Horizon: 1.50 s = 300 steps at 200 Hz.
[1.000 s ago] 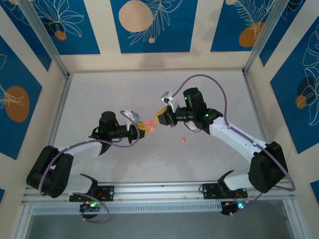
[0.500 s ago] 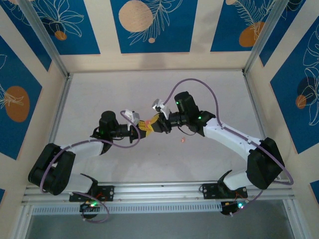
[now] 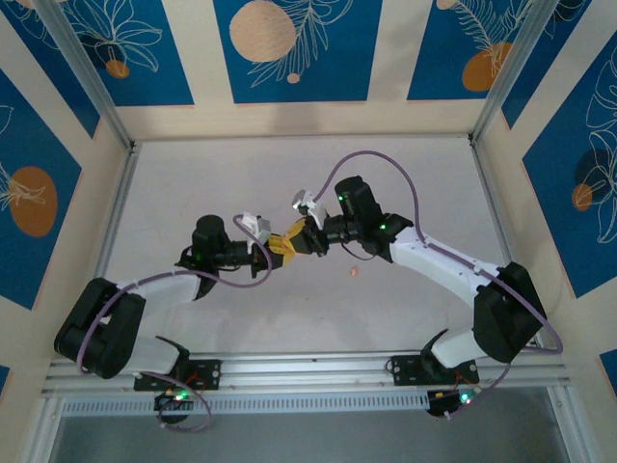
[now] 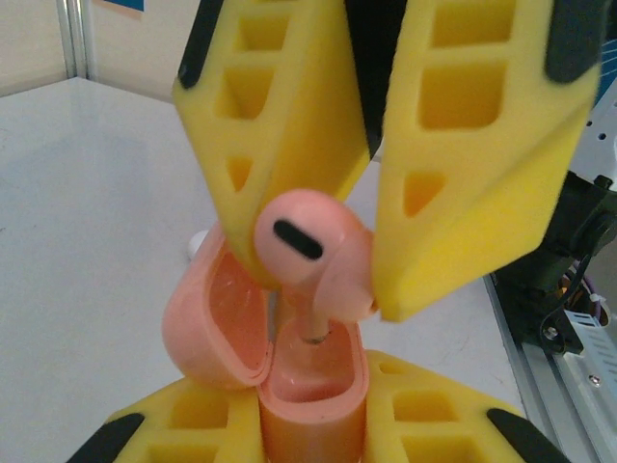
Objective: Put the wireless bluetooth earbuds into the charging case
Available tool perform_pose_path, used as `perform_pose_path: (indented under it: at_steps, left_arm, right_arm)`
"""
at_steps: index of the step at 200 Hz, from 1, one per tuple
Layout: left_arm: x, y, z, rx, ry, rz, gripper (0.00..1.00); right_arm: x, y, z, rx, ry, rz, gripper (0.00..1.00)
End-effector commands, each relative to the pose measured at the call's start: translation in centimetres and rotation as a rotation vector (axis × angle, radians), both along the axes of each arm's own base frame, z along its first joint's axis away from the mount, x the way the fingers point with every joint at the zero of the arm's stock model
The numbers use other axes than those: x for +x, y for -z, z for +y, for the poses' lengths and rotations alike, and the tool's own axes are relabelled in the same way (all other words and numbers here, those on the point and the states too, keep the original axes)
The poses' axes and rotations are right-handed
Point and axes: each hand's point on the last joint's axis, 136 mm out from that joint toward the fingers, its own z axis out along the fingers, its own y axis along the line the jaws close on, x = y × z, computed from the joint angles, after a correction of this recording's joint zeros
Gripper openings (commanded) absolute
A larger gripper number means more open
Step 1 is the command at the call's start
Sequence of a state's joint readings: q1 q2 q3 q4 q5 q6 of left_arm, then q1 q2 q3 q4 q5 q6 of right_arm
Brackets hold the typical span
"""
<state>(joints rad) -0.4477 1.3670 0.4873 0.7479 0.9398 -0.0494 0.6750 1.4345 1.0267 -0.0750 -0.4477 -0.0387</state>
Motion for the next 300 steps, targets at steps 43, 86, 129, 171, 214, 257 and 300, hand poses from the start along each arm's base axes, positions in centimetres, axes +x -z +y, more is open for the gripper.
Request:
perform_pose_path:
  at_steps: [43, 86, 129, 171, 214, 257, 300]
  left_arm:
    - [-0.7, -3.7, -0.5, -0.063, 0.046, -0.115, 0.22]
    - [-0.9, -4.0, -0.4, -0.065, 0.048, -0.121, 0.21]
    - [-1.0, -4.2, -0.4, -0.068, 0.054, -0.123, 0.22]
    - [-1.1, -4.4, -0.4, -0.07, 0.054, -0.13, 0.22]
    - [-1.1, -4.5, -0.4, -0.072, 0.057, -0.132, 0.22]
    - [-1.2, -4.8, -0.3, -0.074, 0.057, -0.139, 0.22]
    - [-1.3, -4.9, -0.3, -0.075, 0.055, -0.145, 0.22]
  right_arm:
    - [-1.1, 0.4, 0.7, -0.001, -0.091, 0.012, 0.22]
    - [-1.9, 1.2, 0.8, -0.008, -0.151, 0.059, 0.22]
    - [-2.1, 1.8, 0.9, -0.013, -0.178, 0.088, 0.22]
    - [-2.6, 1.9, 0.6, -0.013, -0.217, 0.12, 0.22]
    - [-2.8, 2.3, 1.2, -0.03, -0.226, 0.14, 0.22]
    - [-2.2, 2.7, 1.6, -0.049, -0.194, 0.125, 0.22]
    - [-2.5, 2.8, 1.8, -0.057, -0.192, 0.115, 0.23]
